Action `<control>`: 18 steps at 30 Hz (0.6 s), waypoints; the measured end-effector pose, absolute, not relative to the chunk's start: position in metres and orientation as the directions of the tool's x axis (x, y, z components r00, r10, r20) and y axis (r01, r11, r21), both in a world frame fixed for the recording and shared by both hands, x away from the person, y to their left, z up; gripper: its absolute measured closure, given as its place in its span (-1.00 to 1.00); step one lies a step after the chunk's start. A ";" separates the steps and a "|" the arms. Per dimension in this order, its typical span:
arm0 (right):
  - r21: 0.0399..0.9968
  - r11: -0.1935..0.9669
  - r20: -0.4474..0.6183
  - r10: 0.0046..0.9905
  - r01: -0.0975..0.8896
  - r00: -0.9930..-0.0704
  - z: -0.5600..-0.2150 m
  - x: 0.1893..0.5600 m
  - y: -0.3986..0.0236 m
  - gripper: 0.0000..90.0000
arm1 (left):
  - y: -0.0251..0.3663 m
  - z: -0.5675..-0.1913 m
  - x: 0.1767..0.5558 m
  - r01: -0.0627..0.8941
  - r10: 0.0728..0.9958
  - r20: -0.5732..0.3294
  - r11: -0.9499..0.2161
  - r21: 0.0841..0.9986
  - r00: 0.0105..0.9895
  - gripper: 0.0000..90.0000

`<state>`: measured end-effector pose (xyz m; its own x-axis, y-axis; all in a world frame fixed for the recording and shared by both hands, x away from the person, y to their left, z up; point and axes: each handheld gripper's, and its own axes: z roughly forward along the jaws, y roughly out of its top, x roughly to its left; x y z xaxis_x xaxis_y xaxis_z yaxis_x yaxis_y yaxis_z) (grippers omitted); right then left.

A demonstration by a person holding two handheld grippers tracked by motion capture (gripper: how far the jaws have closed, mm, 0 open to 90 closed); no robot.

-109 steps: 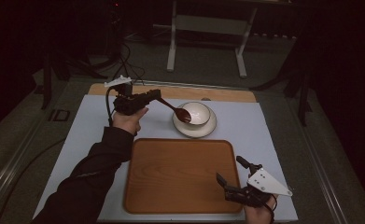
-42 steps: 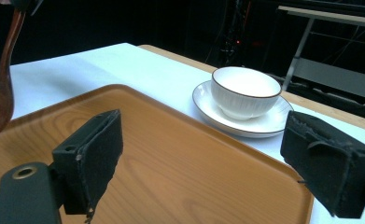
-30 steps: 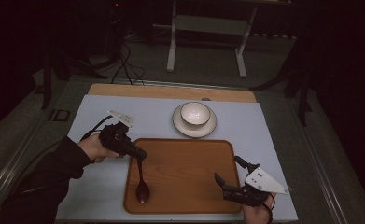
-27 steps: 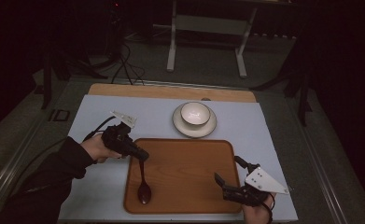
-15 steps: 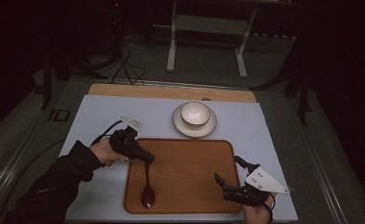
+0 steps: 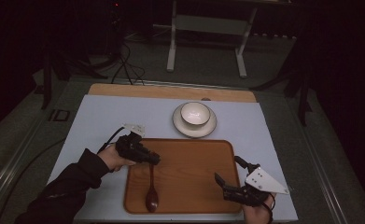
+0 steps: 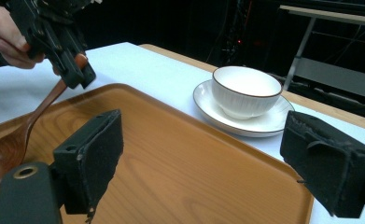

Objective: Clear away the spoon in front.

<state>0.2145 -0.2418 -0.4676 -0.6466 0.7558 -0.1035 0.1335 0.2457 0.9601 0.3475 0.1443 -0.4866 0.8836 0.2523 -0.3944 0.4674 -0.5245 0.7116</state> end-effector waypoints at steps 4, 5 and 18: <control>0.960 0.246 -0.105 0.755 0.131 -0.648 -0.467 0.214 -0.242 -0.71 | 0.142 -0.498 0.348 0.471 0.300 -0.365 -0.503 0.724 0.881 0.56; 0.960 0.246 -0.104 0.755 0.132 -0.648 -0.467 0.214 -0.242 -0.71 | 0.142 -0.501 0.348 0.480 0.313 -0.366 -0.497 0.723 0.876 0.55; 0.961 0.235 -0.085 0.751 0.144 -0.655 -0.468 0.215 -0.243 -0.71 | 0.135 -0.530 0.353 0.559 0.452 -0.358 -0.468 0.684 0.817 0.49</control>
